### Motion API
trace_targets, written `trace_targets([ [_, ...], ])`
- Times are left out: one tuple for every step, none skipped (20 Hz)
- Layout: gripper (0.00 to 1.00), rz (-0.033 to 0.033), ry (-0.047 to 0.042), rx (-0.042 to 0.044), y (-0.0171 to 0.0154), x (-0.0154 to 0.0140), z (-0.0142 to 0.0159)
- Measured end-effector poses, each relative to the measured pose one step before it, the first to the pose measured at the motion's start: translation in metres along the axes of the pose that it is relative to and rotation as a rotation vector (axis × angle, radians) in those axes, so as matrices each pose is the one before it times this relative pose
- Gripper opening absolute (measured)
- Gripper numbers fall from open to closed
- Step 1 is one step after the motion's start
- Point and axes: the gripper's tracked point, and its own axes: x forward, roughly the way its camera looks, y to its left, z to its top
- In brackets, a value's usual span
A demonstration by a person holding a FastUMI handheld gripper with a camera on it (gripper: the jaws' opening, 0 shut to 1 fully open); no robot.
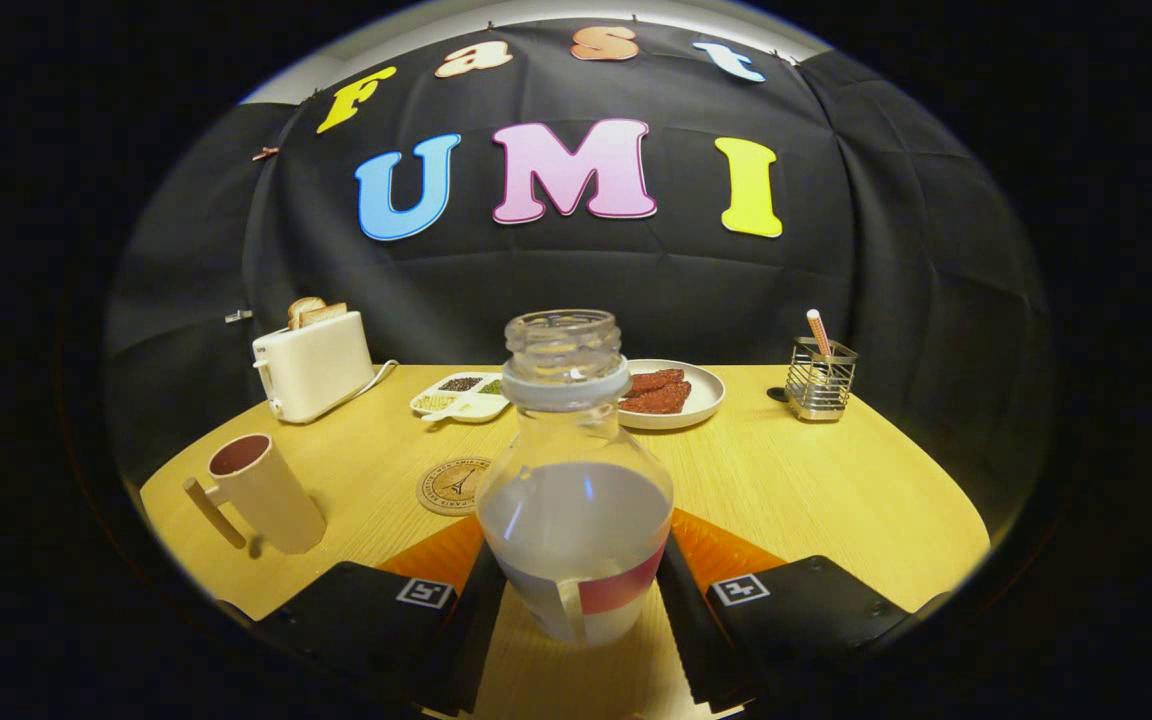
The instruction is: Take the bottle from table, then pour the juice into the cup, finally place the bottle on the coaster
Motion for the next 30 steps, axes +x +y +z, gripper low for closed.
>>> trace_targets([
  [0.77,0.01278,0.01741,-0.01109,0.00186,0.00112,-0.00062],
  [0.76,0.01688,0.02156,-0.01696,0.00487,-0.00016,0.00046],
  [0.75,0.01125,0.01584,-0.01905,0.00184,-0.00027,0.00088],
  [0.73,0.00955,0.00375,-0.02034,0.00105,-0.00138,0.00533],
  [0.73,0.00379,-0.00465,-0.02469,0.00045,-0.00084,0.00726],
  [0.73,0.01264,0.00303,-0.03033,0.00191,-0.00069,0.00565],
  [0.73,0.01067,0.00569,-0.02813,0.00135,0.00000,0.00515],
  [0.73,0.00483,0.00222,-0.02520,0.00000,-0.00012,0.00584],
  [0.73,-0.00095,0.00088,-0.02807,-0.00072,-0.00002,0.00564],
  [0.73,0.00019,0.00420,-0.03056,0.00103,-0.00227,0.00623],
  [0.73,0.01283,0.00447,-0.03209,0.00339,-0.00139,0.00546],
  [0.73,0.00819,0.00106,-0.03414,0.00405,-0.00020,0.00579],
  [0.73,0.01211,-0.00529,-0.03368,0.00467,-0.00071,0.00513],
  [0.73,0.01593,0.00215,-0.03523,0.00736,-0.00048,0.00379],
  [0.73,-0.00384,0.01068,-0.04283,0.00190,-0.00003,0.00184],
  [0.73,-0.00404,0.01573,-0.04857,0.00376,0.00129,0.00046],
  [0.73,-0.00977,0.01619,-0.05178,0.00214,0.00095,0.00149],
  [0.73,-0.00224,0.00527,-0.04831,0.00462,0.00160,0.00402],
  [0.73,0.00654,-0.00522,-0.04037,0.00609,0.00095,0.00614],
  [0.73,-0.00080,-0.00374,-0.04386,0.00482,0.00213,0.00480],
  [0.73,-0.00225,-0.00124,-0.05246,0.00419,0.00195,0.00459],
  [0.73,-0.00768,-0.00328,-0.05700,0.00357,0.00043,0.00509],
  [0.73,-0.00613,-0.00399,-0.05616,0.00267,0.00039,0.00574],
  [0.73,-0.00384,-0.00283,-0.05368,0.00458,0.00050,0.00563],
  [0.73,0.00431,0.00185,-0.05688,0.00460,0.00151,0.00522],
  [0.73,-0.00139,0.00396,-0.05962,0.00462,0.00156,0.00431],
  [0.73,-0.00793,-0.00371,-0.05391,0.00182,0.00205,0.00599],
  [0.73,-0.00966,-0.00138,-0.05065,0.00132,0.00288,0.00487],
  [0.73,-0.00745,0.00283,-0.04524,0.00181,0.00215,0.00518],
  [0.73,-0.00577,-0.00036,-0.03579,0.00301,0.00259,0.00549],
])
